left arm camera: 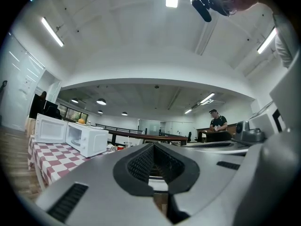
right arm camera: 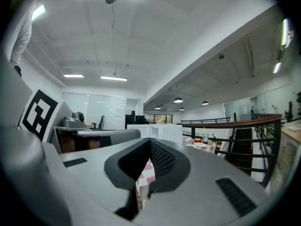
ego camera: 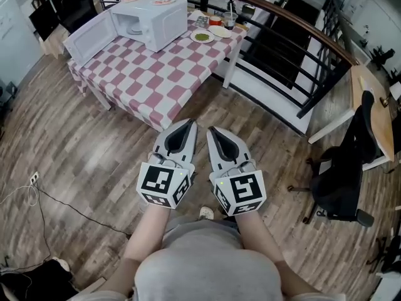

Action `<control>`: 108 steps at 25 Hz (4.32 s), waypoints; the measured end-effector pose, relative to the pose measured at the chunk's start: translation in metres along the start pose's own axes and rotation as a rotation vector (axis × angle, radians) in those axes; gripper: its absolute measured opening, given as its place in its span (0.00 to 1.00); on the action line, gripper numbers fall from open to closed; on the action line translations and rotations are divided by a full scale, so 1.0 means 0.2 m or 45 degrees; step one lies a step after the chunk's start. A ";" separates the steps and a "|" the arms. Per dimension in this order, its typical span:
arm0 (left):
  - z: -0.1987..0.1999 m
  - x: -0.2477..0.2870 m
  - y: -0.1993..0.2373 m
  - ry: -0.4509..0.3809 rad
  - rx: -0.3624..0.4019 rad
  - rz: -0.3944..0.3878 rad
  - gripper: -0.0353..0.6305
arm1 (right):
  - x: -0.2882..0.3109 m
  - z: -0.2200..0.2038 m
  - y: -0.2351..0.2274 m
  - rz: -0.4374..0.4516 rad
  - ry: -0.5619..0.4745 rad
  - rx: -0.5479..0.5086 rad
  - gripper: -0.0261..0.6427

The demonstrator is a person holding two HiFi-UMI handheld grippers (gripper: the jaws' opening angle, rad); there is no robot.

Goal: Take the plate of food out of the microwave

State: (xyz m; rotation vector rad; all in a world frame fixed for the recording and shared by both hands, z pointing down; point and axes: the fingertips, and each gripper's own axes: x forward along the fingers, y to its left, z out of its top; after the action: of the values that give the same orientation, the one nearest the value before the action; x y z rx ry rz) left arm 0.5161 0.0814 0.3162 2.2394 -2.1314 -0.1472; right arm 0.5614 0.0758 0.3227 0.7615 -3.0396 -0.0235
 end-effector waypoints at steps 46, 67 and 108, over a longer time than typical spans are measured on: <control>0.10 -0.37 1.36 0.070 -0.033 -0.090 0.06 | 1.08 -0.03 0.90 -0.127 0.050 0.036 0.07; 0.08 -0.40 1.71 0.079 -0.045 0.021 0.06 | 1.36 -0.08 1.02 -0.054 0.072 0.046 0.07; 0.18 0.17 2.62 0.095 -0.019 0.043 0.06 | 2.48 -0.04 0.95 0.016 0.064 0.041 0.07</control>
State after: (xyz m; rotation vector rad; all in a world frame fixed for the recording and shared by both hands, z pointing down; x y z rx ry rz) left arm -0.0063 0.0227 0.3320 2.1637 -2.1215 -0.0762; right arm 0.0344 0.0098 0.3364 0.7333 -3.0040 0.0436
